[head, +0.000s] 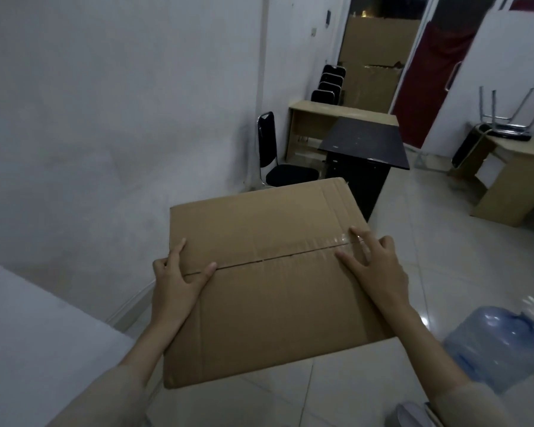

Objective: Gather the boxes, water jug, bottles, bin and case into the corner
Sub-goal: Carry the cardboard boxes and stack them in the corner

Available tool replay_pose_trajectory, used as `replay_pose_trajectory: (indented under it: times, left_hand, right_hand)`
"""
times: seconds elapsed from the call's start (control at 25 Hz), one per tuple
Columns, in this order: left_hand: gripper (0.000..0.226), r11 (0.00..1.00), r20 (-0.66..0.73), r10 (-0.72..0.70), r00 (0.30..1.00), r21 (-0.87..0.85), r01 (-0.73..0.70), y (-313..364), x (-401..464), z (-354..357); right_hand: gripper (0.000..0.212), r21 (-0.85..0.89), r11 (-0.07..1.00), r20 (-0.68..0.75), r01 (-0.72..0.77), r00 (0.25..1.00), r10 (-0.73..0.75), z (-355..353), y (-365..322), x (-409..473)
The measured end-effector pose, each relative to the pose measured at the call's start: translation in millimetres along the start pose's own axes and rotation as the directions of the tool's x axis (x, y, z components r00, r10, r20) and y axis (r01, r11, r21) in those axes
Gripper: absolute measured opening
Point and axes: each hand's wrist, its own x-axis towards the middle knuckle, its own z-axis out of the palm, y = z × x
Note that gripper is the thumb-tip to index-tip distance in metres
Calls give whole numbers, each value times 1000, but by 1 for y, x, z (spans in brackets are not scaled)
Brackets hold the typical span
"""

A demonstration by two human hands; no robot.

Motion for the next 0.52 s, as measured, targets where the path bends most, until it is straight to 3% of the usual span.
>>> replay_pose_trajectory:
  times: [0.24, 0.52]
  left_hand:
    - [75, 977, -184, -208, 961, -4, 211, -43, 100, 41]
    - [71, 898, -343, -426, 837, -48, 437, -113, 152, 35]
  right_hand:
    - [51, 102, 986, 254, 135, 954, -157, 120, 0, 148]
    - [43, 234, 945, 519, 230, 792, -321, 270, -48, 240]
